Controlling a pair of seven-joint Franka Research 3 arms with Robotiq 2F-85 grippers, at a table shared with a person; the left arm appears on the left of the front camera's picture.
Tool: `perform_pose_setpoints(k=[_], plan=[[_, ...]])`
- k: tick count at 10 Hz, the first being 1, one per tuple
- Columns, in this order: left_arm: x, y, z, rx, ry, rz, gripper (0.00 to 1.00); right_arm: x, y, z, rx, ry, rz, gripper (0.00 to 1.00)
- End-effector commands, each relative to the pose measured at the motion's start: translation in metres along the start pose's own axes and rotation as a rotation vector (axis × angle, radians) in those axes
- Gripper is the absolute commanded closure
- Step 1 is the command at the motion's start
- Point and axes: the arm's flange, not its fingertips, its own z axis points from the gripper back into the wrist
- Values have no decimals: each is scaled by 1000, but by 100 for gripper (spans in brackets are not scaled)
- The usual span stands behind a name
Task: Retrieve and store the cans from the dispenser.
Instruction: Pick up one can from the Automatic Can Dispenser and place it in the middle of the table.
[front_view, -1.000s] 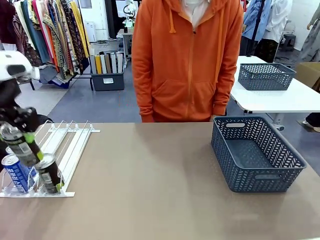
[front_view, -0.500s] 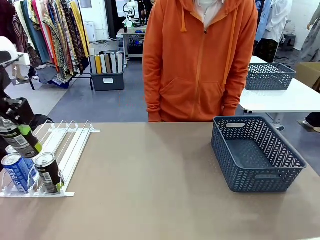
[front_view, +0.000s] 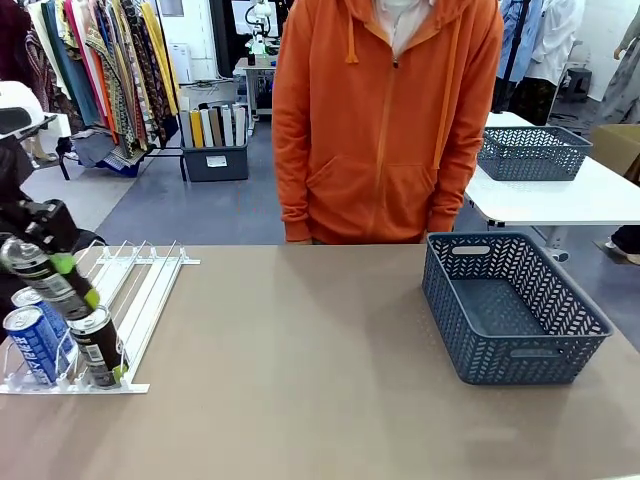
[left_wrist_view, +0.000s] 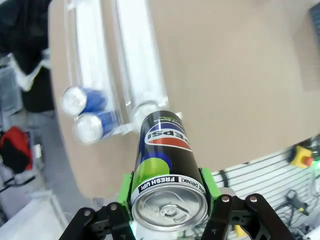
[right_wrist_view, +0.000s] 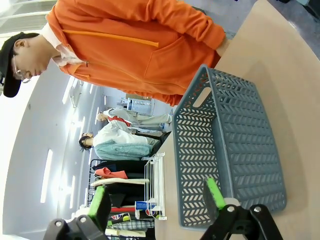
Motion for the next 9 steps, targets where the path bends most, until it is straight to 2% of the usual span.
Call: perform_pose_setpoints(k=[1,2,3,5,6,7,9], plan=[[31,-35,-12,-172,-73,-66,100,0,3,3,10,5,0,0],[55,-68,-21,-240,-76,-125,100,0,3,3,10,5,0,0],[83,-117,-43,-201,-30,-197,100,0,3,3,10,5,0,0],[110,-202,-98,-202,91,-365,100,0,3,3,10,5,0,0],[114,-233,-128,-145,143,-397,100,0,3,3,10,5,0,0],[111,-260,-160,-61,146,-399,100,0,3,3,10,5,0,0],[107,-285,-202,47,169,-402,100,0,3,3,10,5,0,0]])
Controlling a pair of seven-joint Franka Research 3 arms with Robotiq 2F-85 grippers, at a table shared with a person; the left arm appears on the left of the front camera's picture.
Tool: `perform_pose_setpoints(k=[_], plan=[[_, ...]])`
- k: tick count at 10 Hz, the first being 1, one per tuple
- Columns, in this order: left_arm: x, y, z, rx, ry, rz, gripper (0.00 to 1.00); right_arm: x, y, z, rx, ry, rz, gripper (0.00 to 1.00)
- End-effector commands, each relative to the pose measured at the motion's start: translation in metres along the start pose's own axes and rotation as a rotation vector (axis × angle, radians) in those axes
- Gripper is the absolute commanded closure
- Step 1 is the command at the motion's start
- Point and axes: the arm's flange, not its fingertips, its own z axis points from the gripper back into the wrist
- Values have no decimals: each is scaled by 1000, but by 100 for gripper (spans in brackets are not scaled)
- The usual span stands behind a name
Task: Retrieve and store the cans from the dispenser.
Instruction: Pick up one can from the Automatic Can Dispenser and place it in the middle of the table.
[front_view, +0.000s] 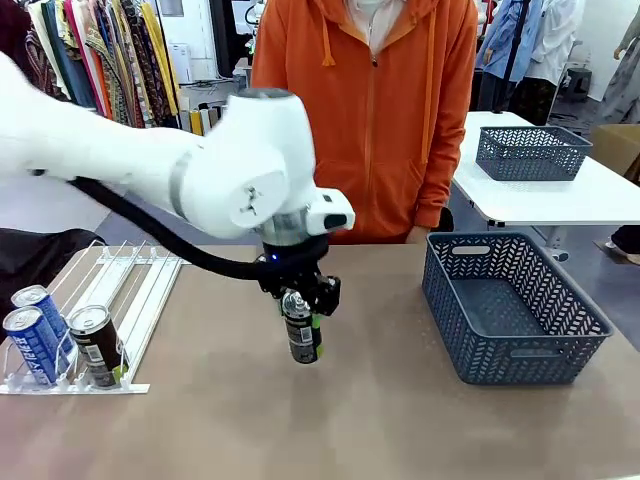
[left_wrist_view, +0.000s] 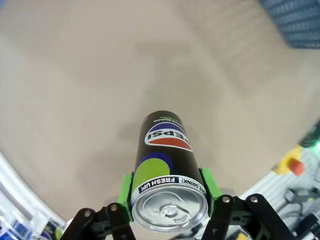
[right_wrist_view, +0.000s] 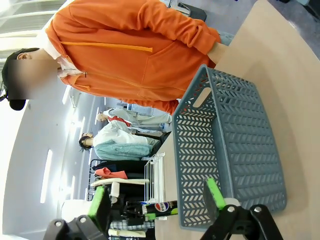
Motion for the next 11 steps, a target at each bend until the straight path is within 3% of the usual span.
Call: perform_pose_setpoints(k=[1,7,8,9,10,11], plan=[[15,-6,2,87,5,49,100,1,3,2,9,6,1,0],[20,-2,-7,58,22,44,100,1,3,2,9,6,1,0],[20,-3,-7,55,22,35,82,1,3,2,9,6,1,0],[19,-2,-8,56,18,27,25,1,3,2,9,6,1,0],[18,-2,-7,59,17,29,0,1,3,2,9,6,1,0],[17,-1,-6,56,14,33,0,1,3,2,9,6,1,0]])
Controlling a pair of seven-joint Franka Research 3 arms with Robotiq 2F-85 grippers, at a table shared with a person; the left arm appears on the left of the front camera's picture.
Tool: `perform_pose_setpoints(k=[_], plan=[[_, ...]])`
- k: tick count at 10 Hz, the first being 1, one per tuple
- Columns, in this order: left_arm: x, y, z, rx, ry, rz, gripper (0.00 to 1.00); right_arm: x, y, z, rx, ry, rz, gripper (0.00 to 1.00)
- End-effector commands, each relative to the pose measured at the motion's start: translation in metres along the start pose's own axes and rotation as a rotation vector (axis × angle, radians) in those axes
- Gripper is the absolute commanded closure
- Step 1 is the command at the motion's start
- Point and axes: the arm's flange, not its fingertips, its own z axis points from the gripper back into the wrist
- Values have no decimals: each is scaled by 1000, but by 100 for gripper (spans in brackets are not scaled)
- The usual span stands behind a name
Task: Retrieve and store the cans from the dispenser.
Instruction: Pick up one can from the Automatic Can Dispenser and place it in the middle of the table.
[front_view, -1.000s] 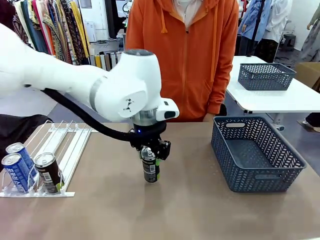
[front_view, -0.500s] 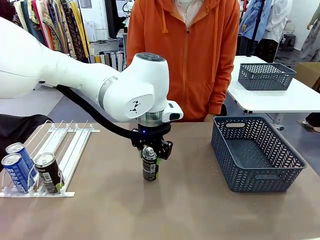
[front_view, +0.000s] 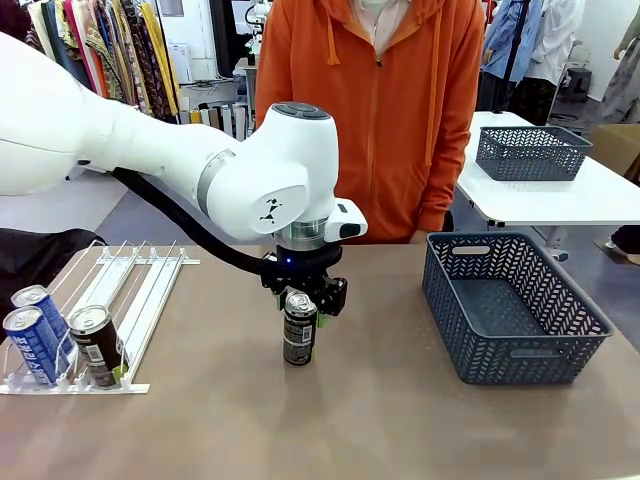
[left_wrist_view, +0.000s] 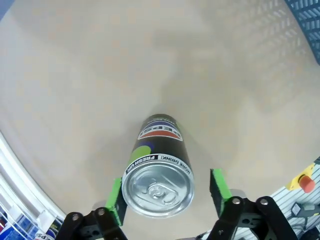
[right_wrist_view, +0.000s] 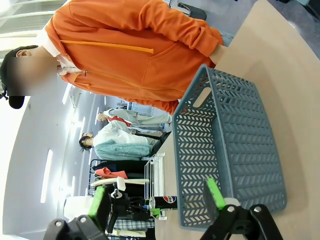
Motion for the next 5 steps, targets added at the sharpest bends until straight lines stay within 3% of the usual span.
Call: perform_pose_setpoints(k=[1,3,5], plan=[[-1,3,4,-17,-7,-7,0,1,3,2,9,6,1,0],[-4,4,9,-20,-15,-7,0,1,3,2,9,6,1,0],[-17,9,40,-53,-62,-6,0,1,3,2,9,6,1,0]])
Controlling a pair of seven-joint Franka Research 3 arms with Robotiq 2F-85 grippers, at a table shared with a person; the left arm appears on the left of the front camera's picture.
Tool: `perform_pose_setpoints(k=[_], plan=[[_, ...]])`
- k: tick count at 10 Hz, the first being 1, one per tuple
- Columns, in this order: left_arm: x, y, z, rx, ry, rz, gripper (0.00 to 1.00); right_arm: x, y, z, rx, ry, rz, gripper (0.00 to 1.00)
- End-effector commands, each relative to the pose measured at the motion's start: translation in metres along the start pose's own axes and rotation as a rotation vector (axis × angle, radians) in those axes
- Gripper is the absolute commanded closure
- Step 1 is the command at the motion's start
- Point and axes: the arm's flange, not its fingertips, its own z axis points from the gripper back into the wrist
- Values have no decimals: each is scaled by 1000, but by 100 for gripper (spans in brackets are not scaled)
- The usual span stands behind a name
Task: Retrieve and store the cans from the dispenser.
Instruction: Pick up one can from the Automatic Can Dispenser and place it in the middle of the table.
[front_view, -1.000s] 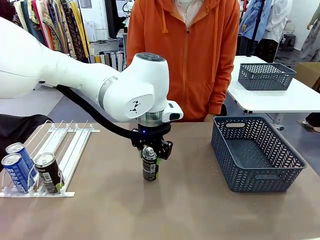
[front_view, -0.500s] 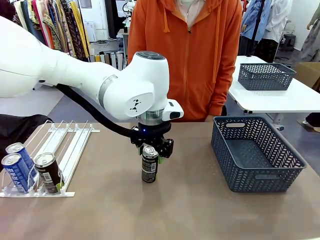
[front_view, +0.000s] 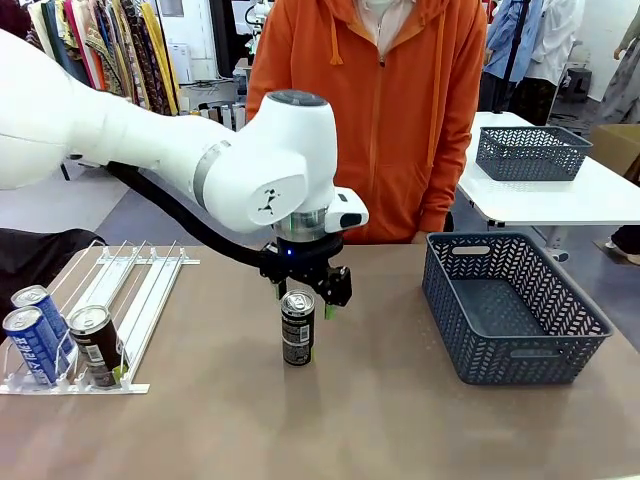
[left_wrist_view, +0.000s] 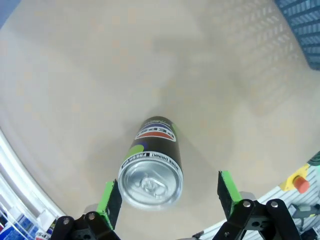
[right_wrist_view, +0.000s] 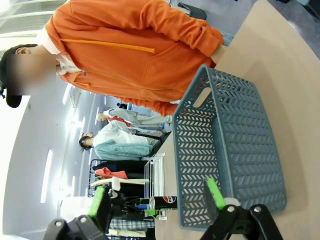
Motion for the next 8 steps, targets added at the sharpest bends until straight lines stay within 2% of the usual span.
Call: perform_pose_setpoints(k=[1,2,4,6,8], plan=[[-27,13,52,-70,-24,-29,0,1,3,2,9,5,1,0],[-38,20,83,-57,21,-42,0,1,3,2,9,5,1,0],[-63,48,135,-241,-31,-168,0,1,3,2,9,5,1,0],[-112,121,179,-362,-167,-77,0,1,3,2,9,5,1,0],[-184,224,183,-608,-245,8,0,1,3,2,9,5,1,0]])
